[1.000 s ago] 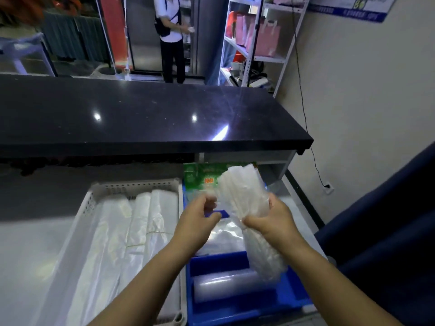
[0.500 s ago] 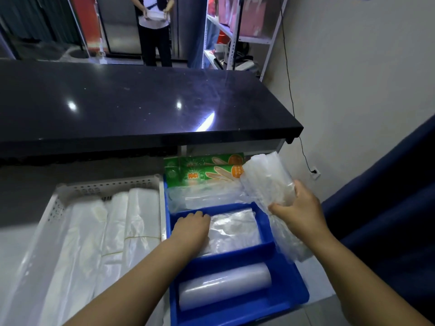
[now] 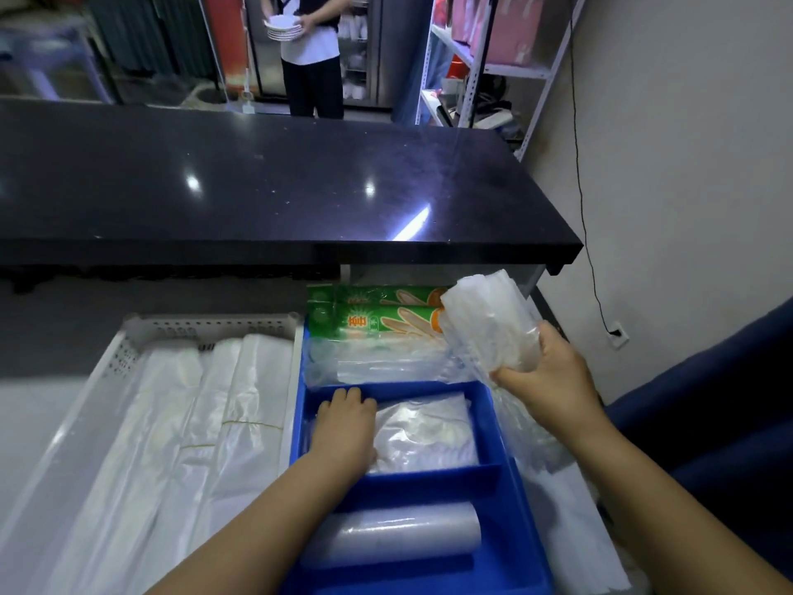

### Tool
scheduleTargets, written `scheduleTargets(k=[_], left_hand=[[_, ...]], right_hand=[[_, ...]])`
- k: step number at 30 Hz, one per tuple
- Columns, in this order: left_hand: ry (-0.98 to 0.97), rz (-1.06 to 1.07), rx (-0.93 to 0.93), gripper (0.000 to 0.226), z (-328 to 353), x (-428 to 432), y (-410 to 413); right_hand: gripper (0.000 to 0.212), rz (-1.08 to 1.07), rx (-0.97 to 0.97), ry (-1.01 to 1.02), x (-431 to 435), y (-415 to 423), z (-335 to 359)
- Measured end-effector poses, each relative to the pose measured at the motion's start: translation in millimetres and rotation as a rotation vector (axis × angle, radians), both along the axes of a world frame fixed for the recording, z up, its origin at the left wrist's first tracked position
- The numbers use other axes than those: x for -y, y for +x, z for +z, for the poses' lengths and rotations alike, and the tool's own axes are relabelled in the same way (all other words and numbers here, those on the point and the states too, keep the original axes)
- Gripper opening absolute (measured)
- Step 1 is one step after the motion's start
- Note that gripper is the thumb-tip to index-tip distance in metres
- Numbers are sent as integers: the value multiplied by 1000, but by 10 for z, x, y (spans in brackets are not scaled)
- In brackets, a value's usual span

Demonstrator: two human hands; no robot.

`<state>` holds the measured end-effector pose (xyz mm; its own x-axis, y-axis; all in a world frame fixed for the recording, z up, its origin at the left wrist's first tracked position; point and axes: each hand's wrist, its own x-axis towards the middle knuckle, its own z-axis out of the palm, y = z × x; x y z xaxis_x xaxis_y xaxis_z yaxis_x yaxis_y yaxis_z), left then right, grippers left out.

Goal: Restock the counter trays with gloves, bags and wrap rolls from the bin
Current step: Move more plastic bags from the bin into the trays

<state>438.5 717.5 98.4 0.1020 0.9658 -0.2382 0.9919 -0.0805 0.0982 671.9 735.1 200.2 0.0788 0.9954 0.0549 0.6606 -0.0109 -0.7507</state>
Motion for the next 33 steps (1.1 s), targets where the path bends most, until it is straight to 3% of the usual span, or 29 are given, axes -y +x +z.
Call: scheduleTargets(k=[7, 12, 16, 20, 25, 30, 33], left_hand=[[21, 97, 14, 56, 1, 25, 28], [33, 149, 73, 35, 75, 5, 4], [-93, 320, 343, 29, 138, -21, -18], [-133, 309, 266, 42, 162, -4, 29], [-227, 289, 368, 22, 270, -20, 27], [-136, 253, 499, 23, 354, 89, -36], [-3, 260, 560, 6, 508, 126, -148]], right_hand=[[42, 77, -18, -7, -53, -25, -8], [40, 103, -11, -14, -87, -20, 12], [41, 106, -26, -8, -116, -27, 13], [41, 117, -21, -3, -124, -66, 11], [40, 120, -21, 26, -126, -53, 21], [43, 101, -36, 60, -144, 5, 91], [44, 88, -30, 79, -164, 28, 143]])
